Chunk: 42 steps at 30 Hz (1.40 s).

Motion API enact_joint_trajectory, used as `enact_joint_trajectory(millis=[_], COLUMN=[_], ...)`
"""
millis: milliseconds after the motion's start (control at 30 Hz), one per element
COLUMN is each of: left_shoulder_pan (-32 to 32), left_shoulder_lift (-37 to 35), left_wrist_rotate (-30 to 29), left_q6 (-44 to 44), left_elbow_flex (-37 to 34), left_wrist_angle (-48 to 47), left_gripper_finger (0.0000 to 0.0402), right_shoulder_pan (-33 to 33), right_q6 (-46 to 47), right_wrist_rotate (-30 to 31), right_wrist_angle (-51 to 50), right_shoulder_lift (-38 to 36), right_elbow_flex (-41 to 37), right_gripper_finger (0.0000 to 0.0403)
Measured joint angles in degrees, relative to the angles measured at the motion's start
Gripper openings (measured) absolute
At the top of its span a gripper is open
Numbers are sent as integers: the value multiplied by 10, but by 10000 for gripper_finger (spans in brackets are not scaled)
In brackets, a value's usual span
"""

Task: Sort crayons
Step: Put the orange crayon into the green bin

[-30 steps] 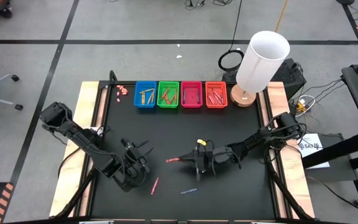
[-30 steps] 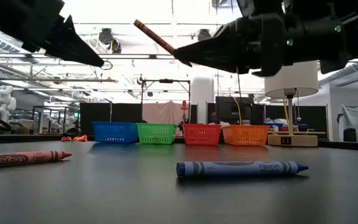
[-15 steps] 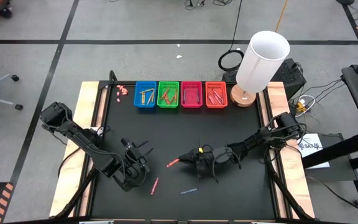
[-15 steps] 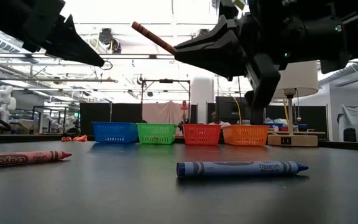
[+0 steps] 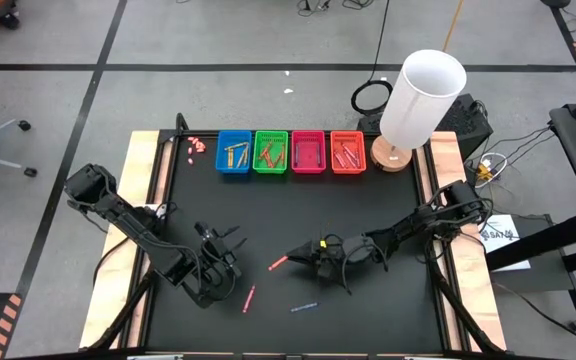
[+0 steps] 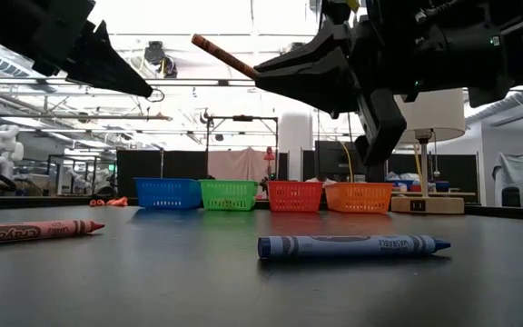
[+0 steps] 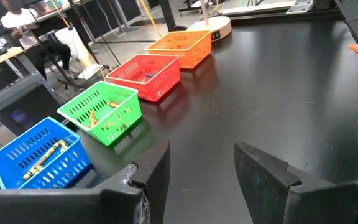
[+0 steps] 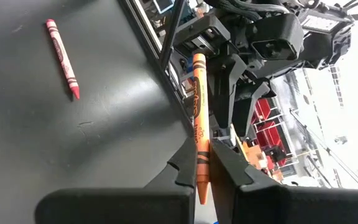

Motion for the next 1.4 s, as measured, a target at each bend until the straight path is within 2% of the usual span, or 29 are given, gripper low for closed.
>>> enact_joint_trajectory(millis=[533,867,1133,1400], left_shoulder_pan=[0,0,0,0], left_shoulder_lift=[0,0,0,0], left_wrist_rotate=[4,4,4,4], left_q6=[0,1,0,-5], left_elbow_flex=[0,0,0,0], left_wrist_angle=[-1,-3,-1,0], left_gripper_finger=[176,176,176,176], right_shoulder_pan=[0,0,0,0], right_q6=[0,112,281,520], right_wrist_rotate=[0,0,0,0], right_wrist_angle=[-5,-19,-16,-4], right_shoulder_lift=[0,0,0,0], right_elbow_flex=[0,0,0,0], right_gripper_finger=[9,9,9,9])
